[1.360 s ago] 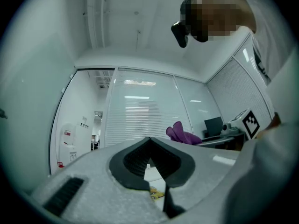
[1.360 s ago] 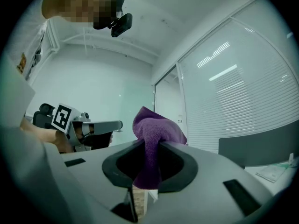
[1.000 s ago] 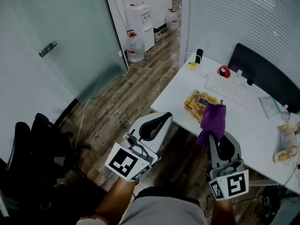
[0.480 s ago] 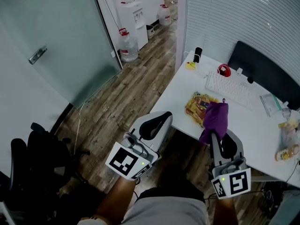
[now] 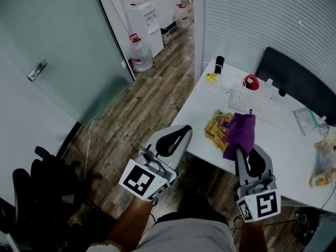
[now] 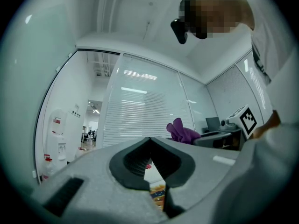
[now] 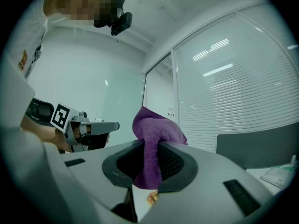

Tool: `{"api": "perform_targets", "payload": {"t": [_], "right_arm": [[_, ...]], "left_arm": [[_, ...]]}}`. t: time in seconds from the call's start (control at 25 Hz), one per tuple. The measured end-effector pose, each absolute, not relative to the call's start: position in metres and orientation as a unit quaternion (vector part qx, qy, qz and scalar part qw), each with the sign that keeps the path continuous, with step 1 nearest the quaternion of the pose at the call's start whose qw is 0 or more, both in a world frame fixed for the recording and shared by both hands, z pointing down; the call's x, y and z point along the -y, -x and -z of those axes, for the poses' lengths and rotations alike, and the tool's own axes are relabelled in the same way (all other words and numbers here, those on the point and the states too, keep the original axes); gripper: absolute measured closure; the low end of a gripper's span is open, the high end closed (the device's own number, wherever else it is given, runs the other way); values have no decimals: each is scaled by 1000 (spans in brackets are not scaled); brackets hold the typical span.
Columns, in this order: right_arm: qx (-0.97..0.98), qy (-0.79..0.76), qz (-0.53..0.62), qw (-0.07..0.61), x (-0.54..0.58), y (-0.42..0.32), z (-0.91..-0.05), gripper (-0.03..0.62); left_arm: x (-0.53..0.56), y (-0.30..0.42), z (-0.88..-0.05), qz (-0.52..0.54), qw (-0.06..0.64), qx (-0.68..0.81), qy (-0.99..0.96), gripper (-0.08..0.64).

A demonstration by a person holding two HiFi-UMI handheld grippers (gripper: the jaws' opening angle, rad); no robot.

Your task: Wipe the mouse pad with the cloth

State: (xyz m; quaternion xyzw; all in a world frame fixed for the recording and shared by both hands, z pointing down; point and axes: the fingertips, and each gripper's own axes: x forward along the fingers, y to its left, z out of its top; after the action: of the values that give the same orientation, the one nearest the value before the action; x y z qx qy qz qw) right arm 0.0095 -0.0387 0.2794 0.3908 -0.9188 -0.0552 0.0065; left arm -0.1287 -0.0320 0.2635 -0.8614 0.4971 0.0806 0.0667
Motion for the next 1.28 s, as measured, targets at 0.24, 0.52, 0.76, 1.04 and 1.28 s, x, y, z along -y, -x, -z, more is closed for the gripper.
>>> {"api": "perform_targets", "payload": {"t": [0.24, 0.52, 0.76, 1.04, 1.28], "right_arm": [[920, -387, 54, 9, 77, -11, -285, 523], [923, -383, 32, 33, 117, -17, -306, 523], [923, -378, -1, 77, 147, -16, -331, 523], [920, -369, -23, 131, 181, -6, -361, 523], [906, -371, -52, 195, 207, 3, -394, 523]], "left_arm": [[72, 124, -271, -61, 78, -497, 862, 545], [110, 116, -294, -32, 71, -505, 860, 545], [134, 103, -329, 40, 44, -499, 864, 545], [164, 86, -368, 108, 28, -468, 877, 545], [188, 67, -413, 192, 25, -402, 895, 545]]}}
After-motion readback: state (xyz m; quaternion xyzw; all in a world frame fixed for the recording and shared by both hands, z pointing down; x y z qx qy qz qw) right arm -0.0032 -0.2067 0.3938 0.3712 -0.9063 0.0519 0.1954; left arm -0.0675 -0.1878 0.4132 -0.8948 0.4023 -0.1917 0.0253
